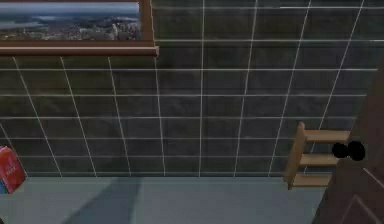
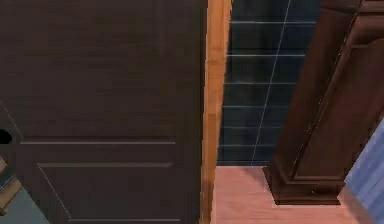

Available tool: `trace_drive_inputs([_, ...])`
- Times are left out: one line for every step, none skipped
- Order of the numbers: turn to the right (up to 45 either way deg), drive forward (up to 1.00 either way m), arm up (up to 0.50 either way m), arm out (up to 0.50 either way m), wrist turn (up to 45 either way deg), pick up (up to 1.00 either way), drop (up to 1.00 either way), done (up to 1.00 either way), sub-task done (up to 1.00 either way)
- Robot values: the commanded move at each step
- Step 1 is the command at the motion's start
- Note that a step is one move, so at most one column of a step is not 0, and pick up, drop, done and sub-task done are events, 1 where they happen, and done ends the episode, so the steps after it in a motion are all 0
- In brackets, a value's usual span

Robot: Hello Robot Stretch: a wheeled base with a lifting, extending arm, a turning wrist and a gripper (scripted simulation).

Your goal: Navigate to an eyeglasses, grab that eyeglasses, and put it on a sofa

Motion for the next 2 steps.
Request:
trace_drive_inputs([45.0, 0.00, 0.00, 0.00, 0.0, 0.00, 0.00, 0.00, 0.00])
trace_drive_inputs([45.0, 0.00, 0.00, 0.00, 0.0, 0.00, 0.00, 0.00, 0.00])
